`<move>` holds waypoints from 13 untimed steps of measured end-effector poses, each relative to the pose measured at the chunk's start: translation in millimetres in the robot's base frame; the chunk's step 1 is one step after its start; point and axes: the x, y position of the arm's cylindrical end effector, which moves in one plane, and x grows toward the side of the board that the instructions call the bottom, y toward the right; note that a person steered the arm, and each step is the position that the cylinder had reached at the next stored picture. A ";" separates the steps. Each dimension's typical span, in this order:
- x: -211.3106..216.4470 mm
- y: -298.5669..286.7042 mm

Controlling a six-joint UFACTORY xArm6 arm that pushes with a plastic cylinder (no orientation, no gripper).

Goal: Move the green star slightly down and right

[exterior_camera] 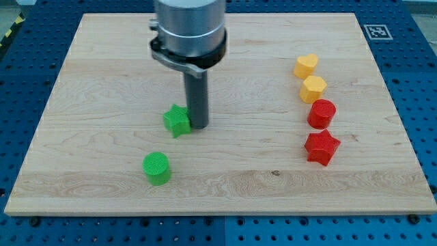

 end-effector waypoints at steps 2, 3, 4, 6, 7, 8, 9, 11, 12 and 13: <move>4.3 -38.4; -4.1 -23.9; -21.7 -9.1; -33.7 -55.4; -37.4 -78.6; -32.5 -118.0; -20.5 -129.9; -11.5 -129.2; -7.9 -123.8; -7.9 -113.4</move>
